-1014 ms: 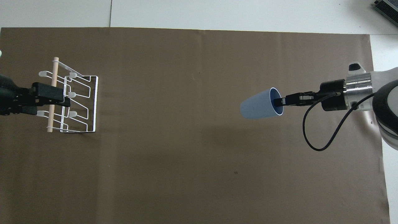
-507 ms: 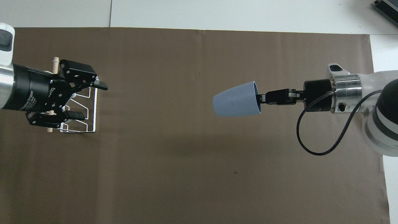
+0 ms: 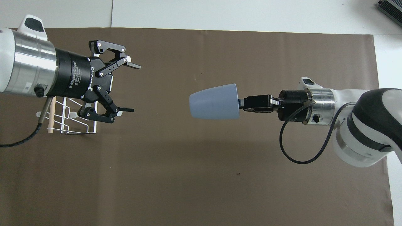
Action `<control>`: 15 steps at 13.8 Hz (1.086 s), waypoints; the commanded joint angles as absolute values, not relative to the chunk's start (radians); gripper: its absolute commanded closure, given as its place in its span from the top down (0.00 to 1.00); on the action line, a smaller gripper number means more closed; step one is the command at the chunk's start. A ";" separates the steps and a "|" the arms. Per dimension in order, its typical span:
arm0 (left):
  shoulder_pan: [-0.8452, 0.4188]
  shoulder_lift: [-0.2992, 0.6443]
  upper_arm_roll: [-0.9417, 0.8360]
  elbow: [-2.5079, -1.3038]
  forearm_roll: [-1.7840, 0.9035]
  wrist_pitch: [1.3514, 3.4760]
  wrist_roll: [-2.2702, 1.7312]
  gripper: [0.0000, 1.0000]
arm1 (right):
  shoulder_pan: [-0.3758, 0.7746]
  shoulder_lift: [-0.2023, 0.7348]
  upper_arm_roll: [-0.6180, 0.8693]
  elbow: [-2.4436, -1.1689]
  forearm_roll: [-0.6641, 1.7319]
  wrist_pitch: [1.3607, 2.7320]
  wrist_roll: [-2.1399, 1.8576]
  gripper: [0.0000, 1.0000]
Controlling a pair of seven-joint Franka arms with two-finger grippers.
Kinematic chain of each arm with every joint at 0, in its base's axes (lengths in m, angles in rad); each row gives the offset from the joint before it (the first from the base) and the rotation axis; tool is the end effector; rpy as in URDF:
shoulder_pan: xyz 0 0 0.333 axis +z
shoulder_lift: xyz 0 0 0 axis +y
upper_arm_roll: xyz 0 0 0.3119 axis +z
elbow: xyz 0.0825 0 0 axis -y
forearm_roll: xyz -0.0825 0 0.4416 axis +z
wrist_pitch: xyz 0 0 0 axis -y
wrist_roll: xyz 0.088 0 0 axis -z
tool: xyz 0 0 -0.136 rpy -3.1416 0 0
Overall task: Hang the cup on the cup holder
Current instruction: 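Carry the cup toward the left gripper while the left gripper closes on it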
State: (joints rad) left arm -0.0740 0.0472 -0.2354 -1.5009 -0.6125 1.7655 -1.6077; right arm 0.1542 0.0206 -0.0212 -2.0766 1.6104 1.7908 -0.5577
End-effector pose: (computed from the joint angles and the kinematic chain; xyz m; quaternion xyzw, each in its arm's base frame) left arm 0.6009 -0.2586 0.6421 0.7377 0.5930 -0.1903 0.2607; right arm 0.5939 0.1939 0.4384 -0.7336 0.0155 -0.0381 0.6784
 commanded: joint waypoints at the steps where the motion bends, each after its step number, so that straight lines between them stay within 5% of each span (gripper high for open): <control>1: -0.095 0.071 -0.248 -1.473 -0.670 1.798 -1.756 1.00 | 0.202 -0.009 -0.021 -2.134 1.742 1.857 -0.577 0.00; 4: -0.101 0.064 -0.255 -1.486 -0.735 1.827 -1.810 1.00 | 0.285 -0.008 -0.021 -2.132 1.876 1.960 -0.577 0.00; 15: -0.127 0.094 -0.256 -1.552 -0.818 1.870 -1.967 1.00 | 0.290 -0.009 -0.021 -2.132 1.890 1.965 -0.603 0.00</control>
